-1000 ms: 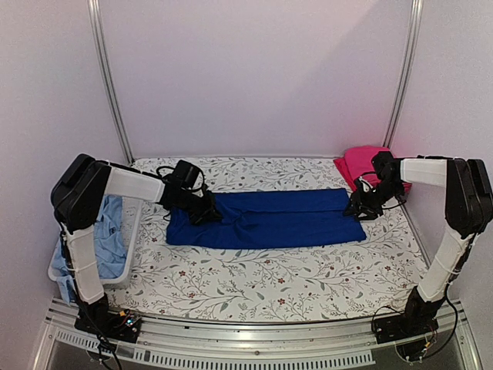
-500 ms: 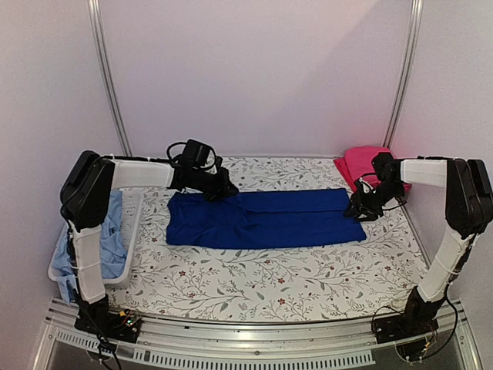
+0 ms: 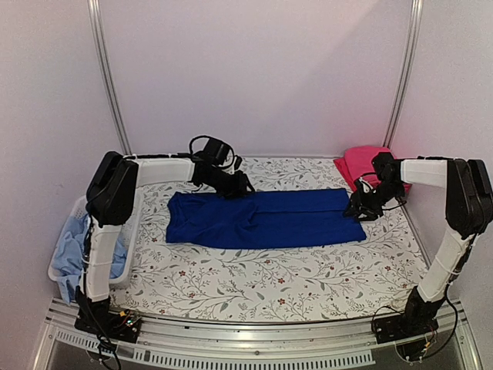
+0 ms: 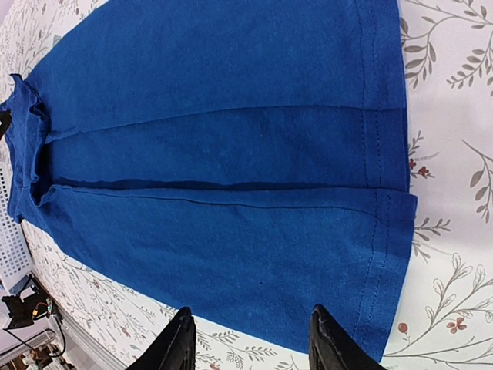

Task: Fold and stack the mixed laundry pile
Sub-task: Smooth out the rectangle-folded T-shirt at the center of the board.

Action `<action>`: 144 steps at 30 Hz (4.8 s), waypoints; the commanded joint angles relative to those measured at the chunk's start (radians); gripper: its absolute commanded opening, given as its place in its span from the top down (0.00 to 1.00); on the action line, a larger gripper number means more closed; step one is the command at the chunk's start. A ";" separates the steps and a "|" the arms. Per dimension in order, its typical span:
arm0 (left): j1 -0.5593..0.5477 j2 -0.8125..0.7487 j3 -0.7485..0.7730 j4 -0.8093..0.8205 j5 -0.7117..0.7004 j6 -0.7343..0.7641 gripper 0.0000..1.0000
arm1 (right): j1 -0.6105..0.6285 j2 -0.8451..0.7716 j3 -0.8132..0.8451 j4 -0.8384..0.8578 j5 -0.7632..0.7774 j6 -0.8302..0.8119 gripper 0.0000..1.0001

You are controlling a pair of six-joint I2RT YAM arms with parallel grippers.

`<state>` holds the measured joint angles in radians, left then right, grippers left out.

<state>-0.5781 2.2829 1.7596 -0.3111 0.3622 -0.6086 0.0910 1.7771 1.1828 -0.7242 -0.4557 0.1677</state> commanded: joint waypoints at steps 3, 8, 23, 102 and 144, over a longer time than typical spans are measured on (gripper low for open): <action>0.067 -0.258 -0.182 -0.008 -0.047 0.044 0.52 | -0.003 -0.036 0.016 0.017 -0.044 -0.002 0.50; 0.156 -0.395 -0.421 0.062 -0.031 0.045 0.50 | 0.013 -0.035 0.039 0.041 -0.123 -0.008 0.50; 0.249 -0.048 -0.077 0.036 0.099 0.313 0.60 | 0.063 -0.043 0.023 0.013 -0.118 -0.028 0.50; 0.170 -0.654 -0.781 -0.295 -0.259 0.115 0.50 | 0.094 0.105 -0.018 0.093 -0.167 -0.047 0.51; -0.029 -0.454 -0.548 -0.361 -0.347 -0.002 0.55 | 0.106 0.291 0.396 -0.027 -0.095 -0.052 0.50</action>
<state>-0.5877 1.7771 1.2282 -0.7113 -0.0246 -0.5282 0.1837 1.9553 1.5230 -0.7521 -0.5365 0.1188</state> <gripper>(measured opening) 0.451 0.495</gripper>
